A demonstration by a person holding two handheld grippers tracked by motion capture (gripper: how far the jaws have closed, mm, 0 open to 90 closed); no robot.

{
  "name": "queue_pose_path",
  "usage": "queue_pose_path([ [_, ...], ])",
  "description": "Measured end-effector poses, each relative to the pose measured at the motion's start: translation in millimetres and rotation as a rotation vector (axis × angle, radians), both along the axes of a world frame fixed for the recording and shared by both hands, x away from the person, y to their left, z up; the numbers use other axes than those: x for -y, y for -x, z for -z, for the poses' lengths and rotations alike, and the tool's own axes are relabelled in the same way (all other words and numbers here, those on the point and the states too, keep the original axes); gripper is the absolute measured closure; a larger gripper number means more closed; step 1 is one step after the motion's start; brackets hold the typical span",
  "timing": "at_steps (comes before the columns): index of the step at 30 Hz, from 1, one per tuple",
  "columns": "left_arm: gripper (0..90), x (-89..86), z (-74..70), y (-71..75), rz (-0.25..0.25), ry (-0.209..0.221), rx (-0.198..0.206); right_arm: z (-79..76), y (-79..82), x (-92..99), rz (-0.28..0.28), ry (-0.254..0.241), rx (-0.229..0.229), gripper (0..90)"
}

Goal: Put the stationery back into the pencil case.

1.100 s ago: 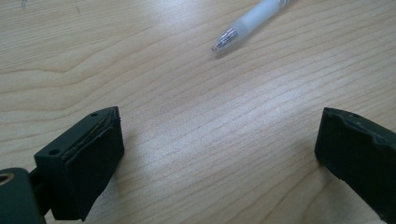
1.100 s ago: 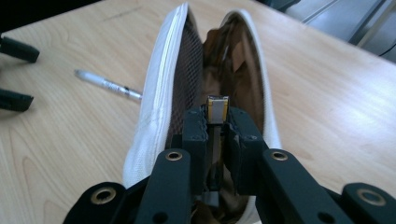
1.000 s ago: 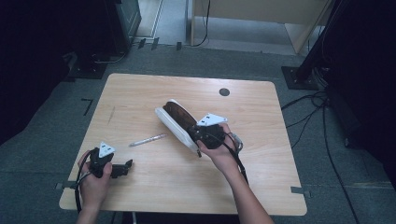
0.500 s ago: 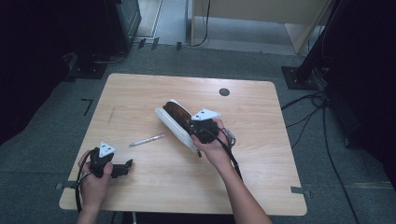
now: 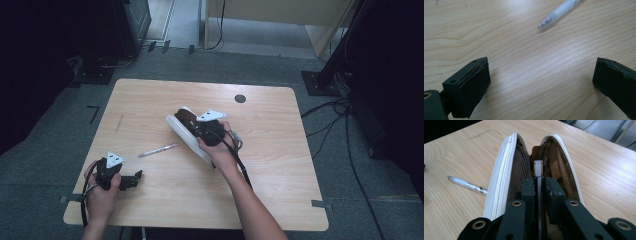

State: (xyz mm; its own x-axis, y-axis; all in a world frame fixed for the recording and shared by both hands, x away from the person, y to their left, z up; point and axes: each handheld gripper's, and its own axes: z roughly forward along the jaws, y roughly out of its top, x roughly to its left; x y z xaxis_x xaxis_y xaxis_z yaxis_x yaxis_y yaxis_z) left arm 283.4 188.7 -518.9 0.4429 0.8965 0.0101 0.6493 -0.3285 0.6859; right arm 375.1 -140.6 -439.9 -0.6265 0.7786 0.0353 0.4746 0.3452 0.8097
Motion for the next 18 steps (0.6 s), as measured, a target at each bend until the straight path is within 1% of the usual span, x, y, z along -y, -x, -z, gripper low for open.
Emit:
queue_pose_path([
  [6, 1.4, 0.0, -0.1, 0.0, 0.0, -0.001, -0.001, 0.9, -8.9, -6.0, 0.013, 0.013, -0.023, 79.3],
  [9, 1.4, 0.0, -0.1, 0.0, 0.0, -0.001, -0.001, 4.6, -13.3, -10.0, 0.022, 0.049, -0.039, 79.3],
  [10, 1.4, 0.0, -0.1, 0.0, 0.0, -0.001, -0.001, 6.6, -14.0, -13.0, 0.033, 0.076, -0.041, 79.2],
  [12, 1.4, 0.0, 0.0, 0.0, 0.0, -0.001, 0.0, 7.8, -14.7, -16.5, 0.039, 0.105, -0.036, 79.2],
  [13, 1.4, 0.0, 0.0, 0.0, 0.0, 0.0, 0.0, 7.8, -15.0, -17.5, 0.044, 0.111, -0.036, 79.1],
  [15, 1.4, 0.0, 0.0, 0.0, 0.0, -0.001, 0.0, 8.3, -16.4, -19.4, 0.058, 0.135, -0.065, 78.9],
  [16, 1.4, 0.0, -0.1, 0.0, 0.0, -0.001, -0.001, 9.0, -17.5, -19.7, 0.054, 0.141, -0.085, 78.9],
  [18, 1.4, 0.0, -0.1, 0.0, 0.0, -0.001, -0.001, 10.2, -18.4, -19.8, 0.057, 0.154, -0.105, 78.9],
])
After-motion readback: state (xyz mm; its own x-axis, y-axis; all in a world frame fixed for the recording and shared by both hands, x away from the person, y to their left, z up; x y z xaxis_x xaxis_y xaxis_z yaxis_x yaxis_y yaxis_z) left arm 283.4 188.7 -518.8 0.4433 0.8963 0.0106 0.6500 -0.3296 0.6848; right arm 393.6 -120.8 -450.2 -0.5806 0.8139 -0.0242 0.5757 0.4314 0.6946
